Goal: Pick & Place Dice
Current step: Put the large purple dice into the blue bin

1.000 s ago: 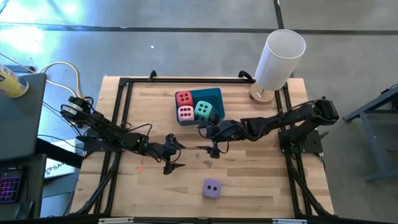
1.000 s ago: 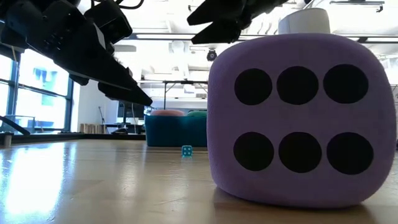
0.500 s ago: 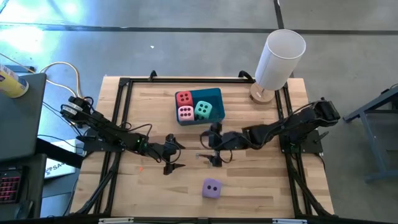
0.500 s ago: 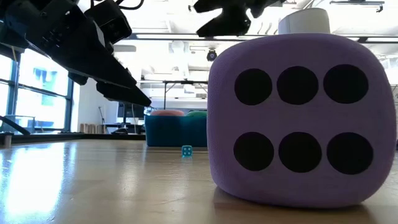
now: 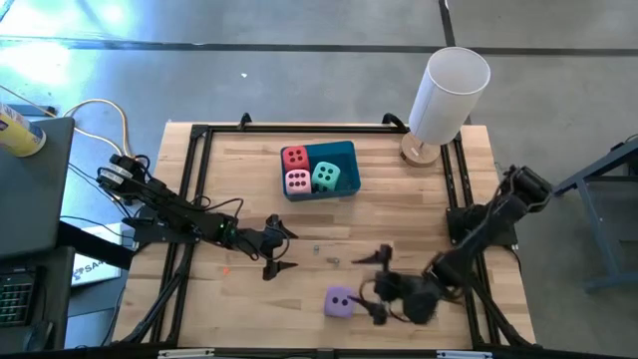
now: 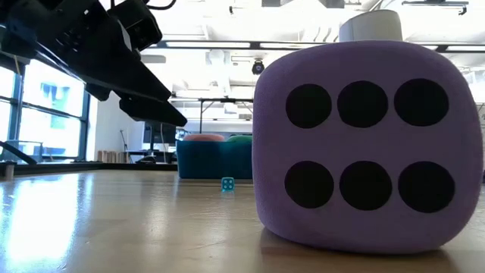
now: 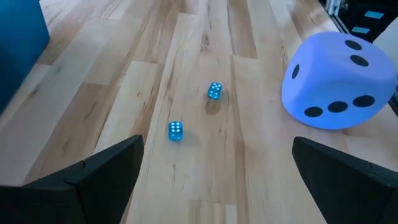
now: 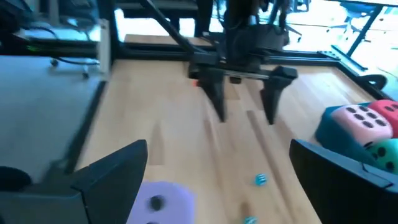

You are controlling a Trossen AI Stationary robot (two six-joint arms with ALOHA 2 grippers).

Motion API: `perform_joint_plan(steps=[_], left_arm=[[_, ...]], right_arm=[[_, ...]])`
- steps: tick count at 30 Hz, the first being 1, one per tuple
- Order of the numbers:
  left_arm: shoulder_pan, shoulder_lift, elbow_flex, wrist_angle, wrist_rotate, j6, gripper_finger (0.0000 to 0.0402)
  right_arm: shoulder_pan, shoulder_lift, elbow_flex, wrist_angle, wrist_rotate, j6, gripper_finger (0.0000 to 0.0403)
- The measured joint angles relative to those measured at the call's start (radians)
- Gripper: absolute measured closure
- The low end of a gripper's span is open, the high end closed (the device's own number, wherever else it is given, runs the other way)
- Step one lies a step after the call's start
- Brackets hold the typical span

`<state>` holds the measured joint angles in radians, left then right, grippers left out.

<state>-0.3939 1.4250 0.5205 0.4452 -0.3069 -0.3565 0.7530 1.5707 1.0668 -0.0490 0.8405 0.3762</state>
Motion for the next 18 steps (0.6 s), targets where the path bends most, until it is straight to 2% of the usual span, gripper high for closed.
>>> perform_joint_plan(steps=[4,9,15,18], left_arm=[[-0.008,0.0,0.0,0.001,0.0,-0.011,0.0002],[-0.022,0.0,0.0,0.006,-0.003,-0.017,0.0002],[-0.034,0.0,0.0,0.032,-0.004,-0.019,0.0002],[-0.034,0.0,0.0,0.042,-0.006,-0.019,0.0002]], right_arm=[[0.055,0.013,0.0,-0.005,0.026,0.041,0.0018],[0.07,0.086,-0.027,0.029,0.074,0.049,0.0018],[0.102,0.216,-0.038,0.155,0.207,0.021,0.0018],[0.115,0.267,-0.037,0.236,0.237,0.028,0.0018]])
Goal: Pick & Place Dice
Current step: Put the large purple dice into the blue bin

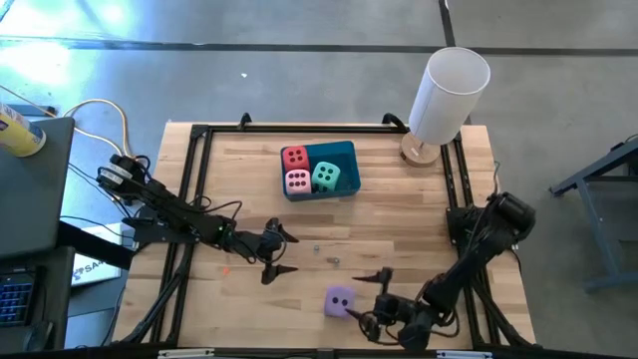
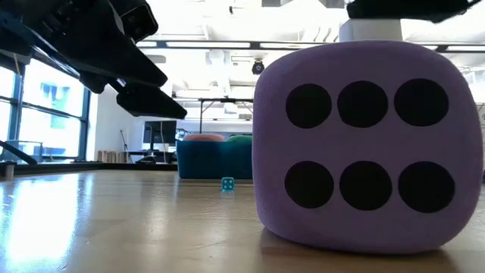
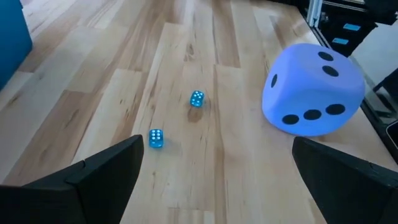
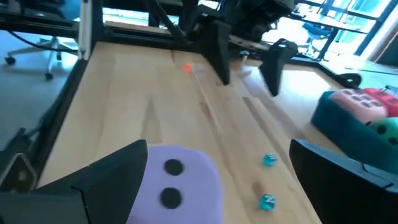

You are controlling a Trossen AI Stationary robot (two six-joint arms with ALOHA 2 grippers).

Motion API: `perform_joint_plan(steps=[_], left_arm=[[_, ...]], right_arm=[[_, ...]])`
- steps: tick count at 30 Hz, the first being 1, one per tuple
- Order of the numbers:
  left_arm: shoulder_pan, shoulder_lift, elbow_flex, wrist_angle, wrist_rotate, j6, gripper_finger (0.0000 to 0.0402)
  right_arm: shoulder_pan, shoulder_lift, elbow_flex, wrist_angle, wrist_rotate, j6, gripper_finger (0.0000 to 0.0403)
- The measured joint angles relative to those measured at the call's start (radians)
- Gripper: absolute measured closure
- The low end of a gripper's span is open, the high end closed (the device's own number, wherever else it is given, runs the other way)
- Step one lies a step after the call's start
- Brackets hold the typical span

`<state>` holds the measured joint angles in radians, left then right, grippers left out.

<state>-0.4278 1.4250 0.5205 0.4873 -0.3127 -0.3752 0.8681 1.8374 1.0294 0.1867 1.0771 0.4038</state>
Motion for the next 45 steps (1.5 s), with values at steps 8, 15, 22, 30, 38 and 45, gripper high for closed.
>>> perform_joint_plan(steps=[8,15,22,30,38,45], left_arm=[[0.0,0.0,0.0,0.029,0.0,-0.003,0.0002],[-0.002,0.0,0.0,0.03,0.0,-0.027,0.0002],[-0.01,0.0,0.0,0.03,0.001,-0.044,0.0002],[-0.015,0.0,0.0,0.03,0.003,-0.045,0.0002],[-0.015,0.0,0.0,0.03,0.002,-0.045,0.0002],[-0.015,0.0,0.0,0.03,0.002,-0.026,0.0002]], right_arm=[[0.011,0.051,0.0,0.115,-0.041,-0.005,0.0018],[0.01,0.051,0.0,0.121,-0.088,0.022,0.0018],[-0.009,0.051,0.0,0.14,-0.237,0.077,0.0018],[-0.05,0.052,0.0,0.133,-0.357,0.115,0.0018],[-0.064,0.052,0.0,0.087,-0.285,0.071,0.0018],[-0.064,0.052,0.0,0.042,-0.258,0.097,0.0018]])
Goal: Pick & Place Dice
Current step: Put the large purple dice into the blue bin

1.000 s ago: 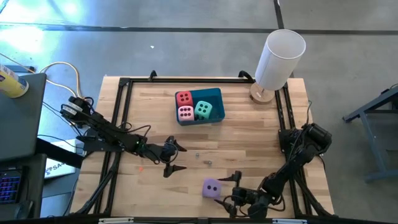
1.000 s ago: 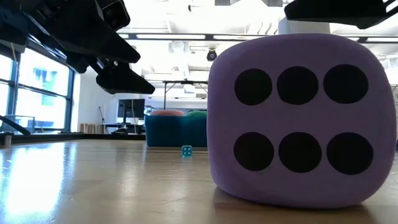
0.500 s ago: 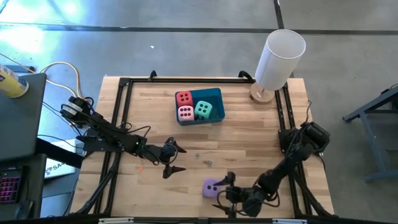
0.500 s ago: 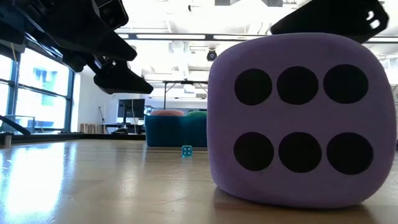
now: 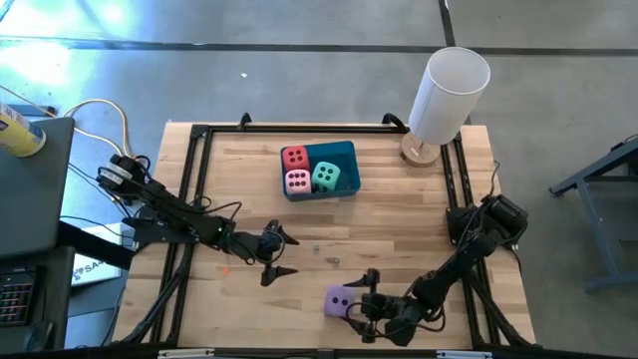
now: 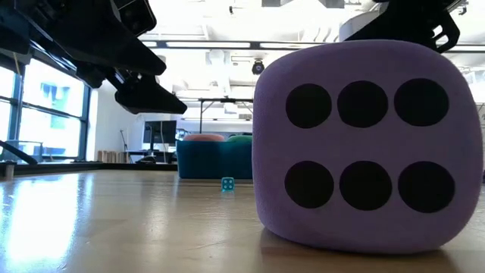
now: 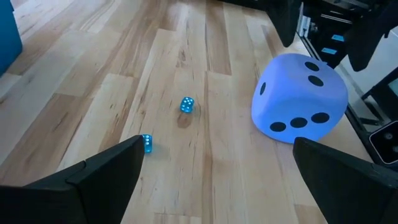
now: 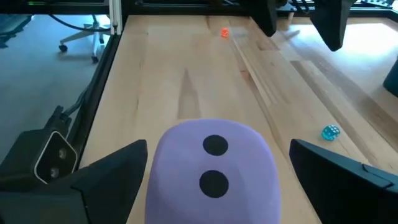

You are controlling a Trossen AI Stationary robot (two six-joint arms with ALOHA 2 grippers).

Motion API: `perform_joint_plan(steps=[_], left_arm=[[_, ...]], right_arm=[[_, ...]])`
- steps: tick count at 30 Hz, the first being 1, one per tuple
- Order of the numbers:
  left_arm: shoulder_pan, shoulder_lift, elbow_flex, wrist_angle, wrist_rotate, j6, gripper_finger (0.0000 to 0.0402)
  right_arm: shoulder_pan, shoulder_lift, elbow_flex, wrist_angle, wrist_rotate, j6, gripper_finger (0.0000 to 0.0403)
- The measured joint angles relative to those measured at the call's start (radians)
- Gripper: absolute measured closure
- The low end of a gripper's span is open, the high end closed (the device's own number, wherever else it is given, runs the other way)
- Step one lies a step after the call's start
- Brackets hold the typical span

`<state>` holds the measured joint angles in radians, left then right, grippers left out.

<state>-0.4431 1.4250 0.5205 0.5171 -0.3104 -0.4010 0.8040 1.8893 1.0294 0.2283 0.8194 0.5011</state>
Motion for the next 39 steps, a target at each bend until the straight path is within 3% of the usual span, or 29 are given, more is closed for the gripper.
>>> perform_joint_plan(steps=[22,39], left_arm=[[0.0,0.0,0.0,-0.001,-0.002,0.001,0.0002],[-0.018,0.0,0.0,-0.001,-0.001,0.001,0.0002]], right_arm=[[-0.003,0.073,0.002,0.076,0.013,0.002,0.0018],[-0.04,0.105,0.004,0.091,-0.097,0.094,0.0018]])
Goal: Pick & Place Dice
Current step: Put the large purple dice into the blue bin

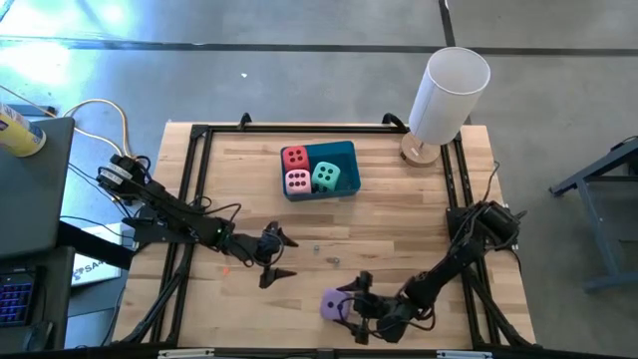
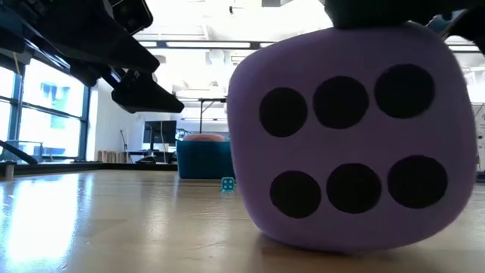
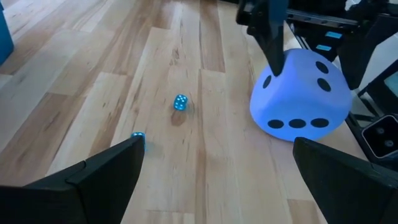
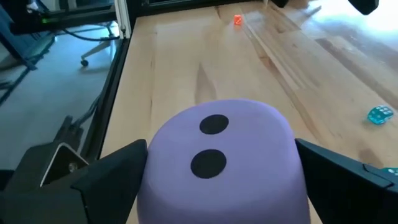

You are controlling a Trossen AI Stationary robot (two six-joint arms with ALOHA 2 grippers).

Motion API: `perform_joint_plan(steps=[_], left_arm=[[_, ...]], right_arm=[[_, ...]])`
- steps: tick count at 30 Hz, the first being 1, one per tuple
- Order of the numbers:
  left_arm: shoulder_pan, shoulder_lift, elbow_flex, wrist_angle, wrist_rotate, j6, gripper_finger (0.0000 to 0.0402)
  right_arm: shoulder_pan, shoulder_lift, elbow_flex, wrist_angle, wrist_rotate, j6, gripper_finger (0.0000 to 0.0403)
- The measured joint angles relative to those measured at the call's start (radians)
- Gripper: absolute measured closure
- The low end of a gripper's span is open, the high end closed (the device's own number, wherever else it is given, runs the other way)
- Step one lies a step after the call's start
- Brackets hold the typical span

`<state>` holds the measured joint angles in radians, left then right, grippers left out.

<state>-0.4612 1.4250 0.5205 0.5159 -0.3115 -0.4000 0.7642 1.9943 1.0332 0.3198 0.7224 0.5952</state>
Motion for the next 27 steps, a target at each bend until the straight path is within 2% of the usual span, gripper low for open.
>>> perform_joint_plan(steps=[10,18,27], left_arm=[[-0.014,0.0,0.0,0.0,0.002,-0.006,0.0002],[-0.016,0.0,0.0,0.0,0.001,-0.01,0.0002],[-0.032,0.0,0.0,0.0,0.001,-0.012,0.0002]], right_arm=[[-0.027,0.006,-0.001,-0.019,-0.077,0.056,0.0022],[-0.06,0.025,0.001,-0.003,-0.162,0.131,0.0091],[-0.059,0.026,0.0,0.0,-0.167,0.134,0.0095]])
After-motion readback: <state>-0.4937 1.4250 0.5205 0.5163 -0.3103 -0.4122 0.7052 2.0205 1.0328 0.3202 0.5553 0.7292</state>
